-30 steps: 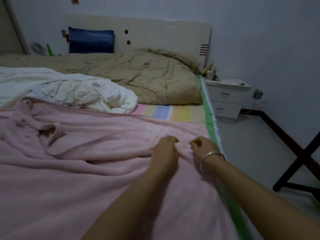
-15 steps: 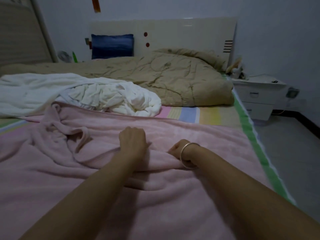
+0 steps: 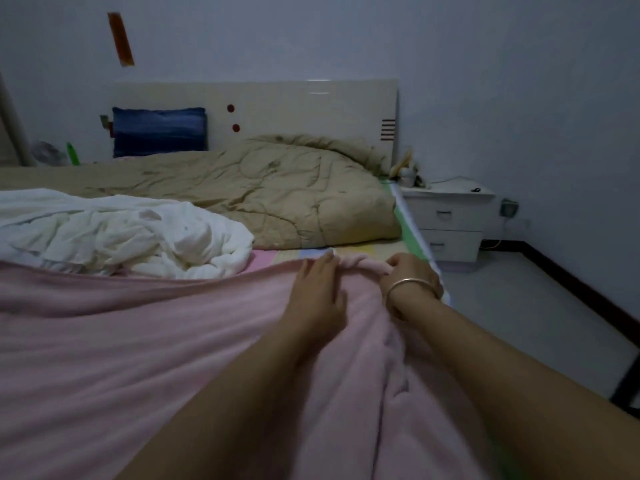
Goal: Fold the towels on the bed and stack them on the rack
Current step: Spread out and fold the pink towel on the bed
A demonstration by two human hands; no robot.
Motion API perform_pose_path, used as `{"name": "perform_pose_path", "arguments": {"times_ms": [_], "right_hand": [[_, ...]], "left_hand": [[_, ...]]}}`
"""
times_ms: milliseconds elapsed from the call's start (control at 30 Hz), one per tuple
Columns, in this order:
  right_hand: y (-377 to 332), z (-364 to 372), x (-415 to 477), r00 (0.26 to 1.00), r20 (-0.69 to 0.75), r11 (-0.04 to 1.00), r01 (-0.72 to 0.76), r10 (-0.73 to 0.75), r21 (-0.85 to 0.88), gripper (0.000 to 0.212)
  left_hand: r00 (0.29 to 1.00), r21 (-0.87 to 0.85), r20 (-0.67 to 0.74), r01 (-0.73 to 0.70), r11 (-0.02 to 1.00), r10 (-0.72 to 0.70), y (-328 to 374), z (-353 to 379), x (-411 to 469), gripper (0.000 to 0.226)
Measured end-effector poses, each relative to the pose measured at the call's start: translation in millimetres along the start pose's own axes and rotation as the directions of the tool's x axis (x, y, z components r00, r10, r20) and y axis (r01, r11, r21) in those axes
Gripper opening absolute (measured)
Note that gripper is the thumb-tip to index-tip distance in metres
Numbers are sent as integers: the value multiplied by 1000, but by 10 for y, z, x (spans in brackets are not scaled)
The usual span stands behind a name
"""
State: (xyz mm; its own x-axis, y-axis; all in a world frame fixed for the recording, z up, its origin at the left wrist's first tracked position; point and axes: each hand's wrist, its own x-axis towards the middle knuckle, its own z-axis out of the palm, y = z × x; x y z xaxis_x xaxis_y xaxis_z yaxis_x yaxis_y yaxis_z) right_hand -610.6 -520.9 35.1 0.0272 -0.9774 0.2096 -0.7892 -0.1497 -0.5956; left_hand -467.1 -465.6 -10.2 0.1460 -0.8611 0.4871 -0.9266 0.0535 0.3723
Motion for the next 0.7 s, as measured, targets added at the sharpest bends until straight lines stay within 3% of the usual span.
{"name": "perform_pose_path", "arguments": {"times_ms": [67, 133, 200, 267, 333, 367, 400, 500, 533, 633, 700], "right_hand": [[85, 115, 179, 997, -16, 986, 71, -75, -152, 30], [195, 354, 310, 990, 124, 992, 79, -66, -103, 36], [351, 561, 532, 967, 251, 995, 61, -40, -75, 39], [434, 533, 672, 945, 322, 998, -67, 61, 8, 36], [541, 551, 799, 903, 416, 961, -199, 105, 191, 20], [570, 544, 779, 872, 480, 954, -218, 97, 204, 5], [632, 588, 777, 854, 515, 942, -231, 77, 244, 11], [508, 551, 602, 771, 635, 893, -320, 50, 318, 59], [447, 522, 561, 756, 652, 872, -353, 52, 339, 64], [320, 402, 420, 711, 703, 830, -375, -28, 412, 46], [287, 464, 417, 745, 667, 794, -413, 13, 446, 34]], "left_hand": [[976, 57, 210, 40, 998, -51, 11, 301, 43, 68], [952, 181, 279, 74, 981, -123, -138, 570, -28, 68], [960, 256, 242, 80, 963, -144, -288, 749, -43, 69], [973, 266, 196, 69, 961, -124, -345, 775, 18, 73], [978, 277, 180, 52, 960, -105, -366, 814, 65, 71], [979, 275, 177, 46, 960, -98, -372, 810, 86, 73], [981, 272, 171, 39, 961, -89, -376, 816, 83, 78], [990, 246, 133, 16, 969, -50, -383, 817, 15, 94], [992, 240, 127, -5, 971, -26, -375, 810, 0, 94], [987, 205, 162, -52, 977, 19, -345, 771, -9, 97], [981, 193, 190, -69, 979, 32, -350, 776, -1, 99]]}}
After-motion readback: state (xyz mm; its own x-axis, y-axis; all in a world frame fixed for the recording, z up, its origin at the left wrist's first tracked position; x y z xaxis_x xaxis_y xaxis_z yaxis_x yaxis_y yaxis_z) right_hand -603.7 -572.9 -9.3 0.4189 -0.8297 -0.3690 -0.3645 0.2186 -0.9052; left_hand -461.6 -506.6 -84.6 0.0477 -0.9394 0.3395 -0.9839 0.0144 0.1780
